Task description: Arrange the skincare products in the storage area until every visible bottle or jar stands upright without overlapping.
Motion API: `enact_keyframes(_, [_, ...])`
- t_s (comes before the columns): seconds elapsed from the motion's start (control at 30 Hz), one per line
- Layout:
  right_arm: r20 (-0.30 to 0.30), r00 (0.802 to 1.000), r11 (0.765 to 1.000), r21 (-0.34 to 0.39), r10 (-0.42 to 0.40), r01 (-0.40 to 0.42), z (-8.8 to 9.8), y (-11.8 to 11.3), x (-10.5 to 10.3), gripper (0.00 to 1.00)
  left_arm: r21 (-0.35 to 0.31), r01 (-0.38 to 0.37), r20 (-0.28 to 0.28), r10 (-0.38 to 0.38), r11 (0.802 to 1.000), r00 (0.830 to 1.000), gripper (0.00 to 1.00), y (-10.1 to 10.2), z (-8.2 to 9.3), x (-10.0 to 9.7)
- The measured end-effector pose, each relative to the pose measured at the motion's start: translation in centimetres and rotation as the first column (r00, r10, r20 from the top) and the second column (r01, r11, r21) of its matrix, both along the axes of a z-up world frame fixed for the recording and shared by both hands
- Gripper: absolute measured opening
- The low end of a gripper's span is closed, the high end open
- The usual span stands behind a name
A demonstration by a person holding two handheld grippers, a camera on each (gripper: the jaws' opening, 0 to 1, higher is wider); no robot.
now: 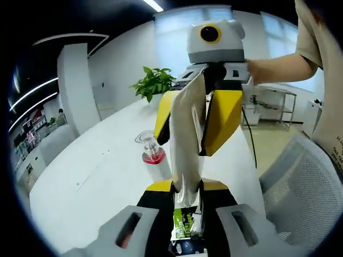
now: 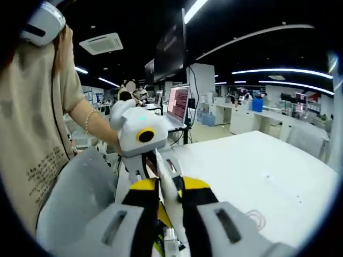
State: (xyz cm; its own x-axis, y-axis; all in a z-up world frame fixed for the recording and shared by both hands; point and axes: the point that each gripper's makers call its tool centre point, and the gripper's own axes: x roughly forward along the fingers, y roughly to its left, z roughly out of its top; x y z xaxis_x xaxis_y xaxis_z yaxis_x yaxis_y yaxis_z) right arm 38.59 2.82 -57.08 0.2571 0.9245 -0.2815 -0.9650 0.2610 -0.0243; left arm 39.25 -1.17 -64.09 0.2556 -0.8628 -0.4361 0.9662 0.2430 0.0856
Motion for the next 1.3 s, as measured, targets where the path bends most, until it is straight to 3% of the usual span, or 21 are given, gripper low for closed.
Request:
enact_keyframes(0.33, [0.018, 0.999, 0.994, -0.095, -0.047, 0.048, -3.3, 0.7, 3.0, 0.15, 0.031, 0.028, -0.031, -0.028, 0.999, 0.999, 0.14, -0.1, -3.0, 3.1])
enact_keyframes(0.63, [-0.019, 0.997, 0.986, -0.152, -0.078, 0.074, -6.3, 0.6, 3.0, 0.14, 0.11, 0.064, -0.043, -0.059, 0.992, 0.997, 0.14, 0.6, -6.1, 2.9])
enact_keyframes(0.77, [-0.027, 0.996, 0.989, -0.123, -0.08, 0.076, -6.0, 0.9, 2.9, 0.14, 0.092, 0.048, -0.052, -0.043, 0.995, 0.998, 0.14, 0.8, -5.9, 3.0])
enact_keyframes(0.97, [-0.044, 0.997, 0.993, -0.105, -0.065, 0.061, -6.1, 2.0, 2.3, 0.14, 0.158, 0.052, -0.028, -0.048, 0.986, 0.998, 0.12, 1.6, -6.3, 2.7])
enact_keyframes(1.17, [-0.061, 0.996, 0.996, -0.072, -0.062, 0.058, -5.9, 3.4, 2.1, 0.15, 0.172, 0.036, -0.079, -0.022, 0.984, 0.997, 0.11, 3.1, -6.5, 2.3])
enact_keyframes(1.3, [-0.062, 0.997, 0.997, -0.067, -0.044, 0.04, -5.8, 4.3, 1.8, 0.13, 0.189, 0.027, -0.082, -0.012, 0.982, 0.997, 0.11, 3.9, -6.8, 2.0])
